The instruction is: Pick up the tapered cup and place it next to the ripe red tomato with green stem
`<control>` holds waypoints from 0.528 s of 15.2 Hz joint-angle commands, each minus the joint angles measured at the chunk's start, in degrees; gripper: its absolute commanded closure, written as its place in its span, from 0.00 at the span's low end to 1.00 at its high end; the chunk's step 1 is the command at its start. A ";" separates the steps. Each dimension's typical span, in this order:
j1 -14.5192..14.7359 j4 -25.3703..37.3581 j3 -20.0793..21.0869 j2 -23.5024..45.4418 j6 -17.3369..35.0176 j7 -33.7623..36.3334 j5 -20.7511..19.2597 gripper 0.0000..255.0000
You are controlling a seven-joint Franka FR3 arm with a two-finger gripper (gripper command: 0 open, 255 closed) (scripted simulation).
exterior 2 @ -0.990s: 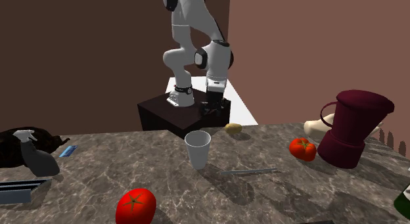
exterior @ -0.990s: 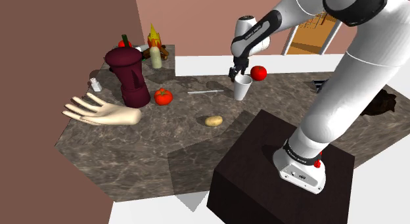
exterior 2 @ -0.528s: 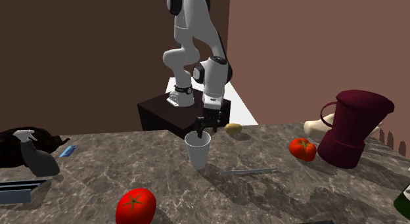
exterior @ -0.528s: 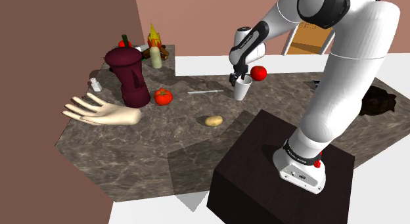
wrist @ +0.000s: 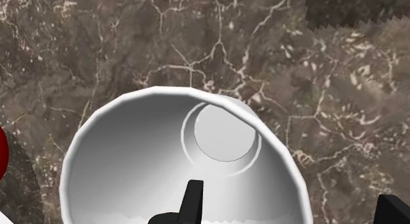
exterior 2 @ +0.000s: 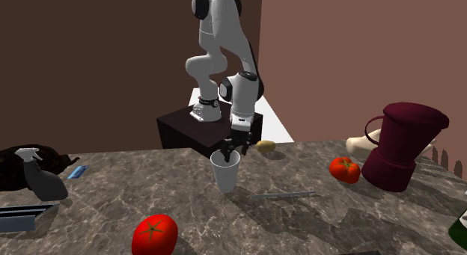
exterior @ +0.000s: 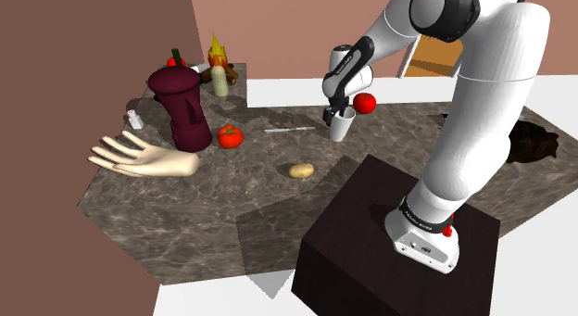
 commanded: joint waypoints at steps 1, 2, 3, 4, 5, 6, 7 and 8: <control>-0.01 0.00 0.00 0.03 0.04 -0.01 0.01 0.00; -0.01 0.00 0.00 0.03 0.04 -0.01 0.01 0.00; -0.01 0.00 0.00 0.02 0.03 -0.01 0.01 0.00; -0.01 0.00 0.00 0.02 0.03 -0.01 0.01 0.00; -0.01 0.00 0.00 0.02 0.03 -0.01 0.01 1.00; -0.01 0.00 0.00 0.02 0.03 -0.01 0.01 1.00; -0.01 0.00 0.00 0.02 0.03 -0.01 0.01 1.00; -0.01 0.00 0.00 0.02 0.03 -0.01 0.01 1.00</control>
